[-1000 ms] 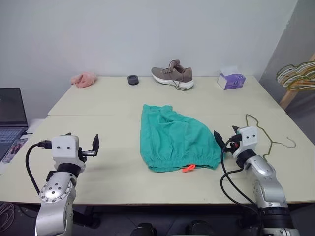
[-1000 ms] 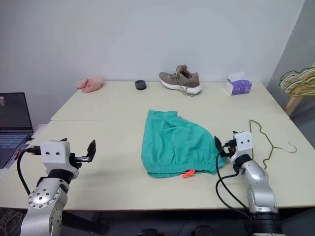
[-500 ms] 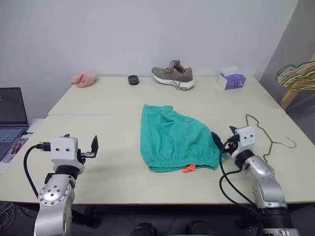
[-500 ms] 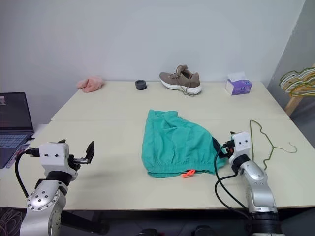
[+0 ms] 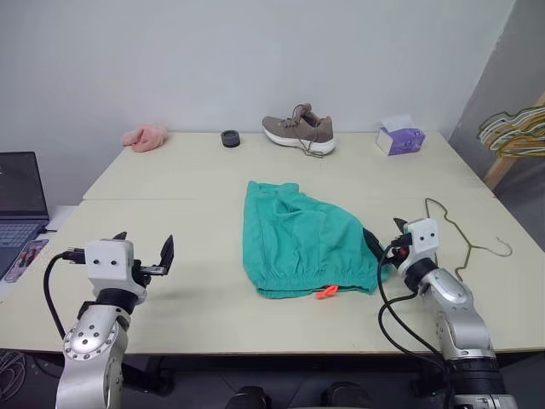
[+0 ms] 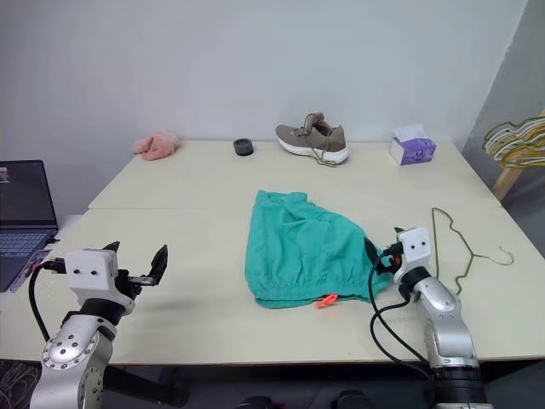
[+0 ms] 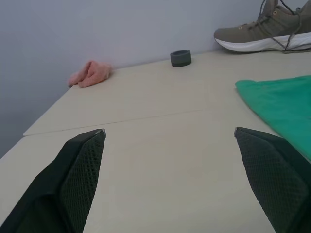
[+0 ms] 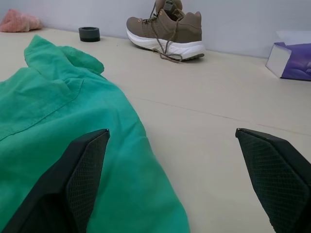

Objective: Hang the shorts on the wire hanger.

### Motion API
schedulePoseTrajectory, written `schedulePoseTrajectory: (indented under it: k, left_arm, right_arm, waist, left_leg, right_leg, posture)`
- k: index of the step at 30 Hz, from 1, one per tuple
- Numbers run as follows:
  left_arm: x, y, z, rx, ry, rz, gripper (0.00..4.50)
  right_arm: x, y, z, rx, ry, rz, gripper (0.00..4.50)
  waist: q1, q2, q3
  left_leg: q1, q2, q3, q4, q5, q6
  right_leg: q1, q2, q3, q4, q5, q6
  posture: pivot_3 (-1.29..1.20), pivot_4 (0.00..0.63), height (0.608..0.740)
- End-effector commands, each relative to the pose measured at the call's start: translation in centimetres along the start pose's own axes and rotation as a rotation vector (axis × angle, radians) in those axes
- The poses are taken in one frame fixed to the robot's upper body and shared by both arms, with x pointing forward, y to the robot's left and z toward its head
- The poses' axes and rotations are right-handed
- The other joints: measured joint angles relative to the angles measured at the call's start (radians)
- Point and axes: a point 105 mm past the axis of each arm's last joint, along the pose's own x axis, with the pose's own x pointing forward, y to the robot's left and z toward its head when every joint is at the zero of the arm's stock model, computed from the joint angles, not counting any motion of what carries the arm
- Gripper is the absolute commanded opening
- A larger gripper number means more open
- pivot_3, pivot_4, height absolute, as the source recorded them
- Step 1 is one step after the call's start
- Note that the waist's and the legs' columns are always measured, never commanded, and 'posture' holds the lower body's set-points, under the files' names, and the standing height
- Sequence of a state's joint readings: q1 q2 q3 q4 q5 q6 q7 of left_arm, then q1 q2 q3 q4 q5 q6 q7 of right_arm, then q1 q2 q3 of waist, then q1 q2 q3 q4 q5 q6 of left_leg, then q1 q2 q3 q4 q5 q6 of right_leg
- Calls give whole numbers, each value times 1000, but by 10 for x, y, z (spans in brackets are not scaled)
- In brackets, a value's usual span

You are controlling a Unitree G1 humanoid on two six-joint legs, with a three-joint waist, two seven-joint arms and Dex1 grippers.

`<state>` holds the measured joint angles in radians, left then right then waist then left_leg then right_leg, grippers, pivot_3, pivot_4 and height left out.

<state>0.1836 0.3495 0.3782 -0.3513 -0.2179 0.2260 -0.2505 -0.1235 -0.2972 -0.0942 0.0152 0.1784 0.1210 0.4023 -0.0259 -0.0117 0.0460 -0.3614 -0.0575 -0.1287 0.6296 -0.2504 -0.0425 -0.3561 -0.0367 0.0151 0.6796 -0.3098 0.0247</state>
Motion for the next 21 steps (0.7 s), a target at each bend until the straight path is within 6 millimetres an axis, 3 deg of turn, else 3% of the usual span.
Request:
schedulePoseTrajectory:
  k: [1, 6, 12, 17, 21]
  left_arm:
    - [0, 6, 17, 35, -62, 16, 4500]
    - [-2, -6, 17, -6, -75, -65, 4500]
    - [-2, -34, 19, 8, -58, -322, 4500]
    - [-3, -52, 22, 38, -20, -544, 4500]
    - [-6, -61, 24, 56, 14, -673, 4500]
  right_arm:
    - [4, 4, 18, -33, -63, 28, 4439]
    - [0, 18, 23, -58, -64, 149, 4439]
    - [-29, 42, 29, -205, 0, 466, 4439]
    - [-52, 48, 13, -313, 144, 631, 4439]
    - [-60, 48, -5, -387, 233, 666, 4439]
  waist:
    - [0, 0, 0]
    - [0, 0, 0]
    - [-3, 0, 1]
    - [-9, 0, 1]
    - [-21, -1, 2]
  left_leg:
    - [0, 0, 0, 0, 0, 0]
    - [0, 0, 0, 0, 0, 0]
    - [0, 0, 0, 0, 0, 0]
    - [0, 0, 0, 0, 0, 0]
    - [0, 0, 0, 0, 0, 0]
  right_leg:
    - [0, 0, 0, 0, 0, 0]
    - [0, 0, 0, 0, 0, 0]
    - [0, 0, 0, -1, 0, 0]
    - [1, 0, -1, -1, -1, -1]
    - [0, 0, -1, -1, -1, -1]
  posture:
    - [-17, 0, 740]
    - [-39, 0, 740]
    - [-98, 0, 740]
    - [-130, 0, 740]
    - [-144, 0, 740]
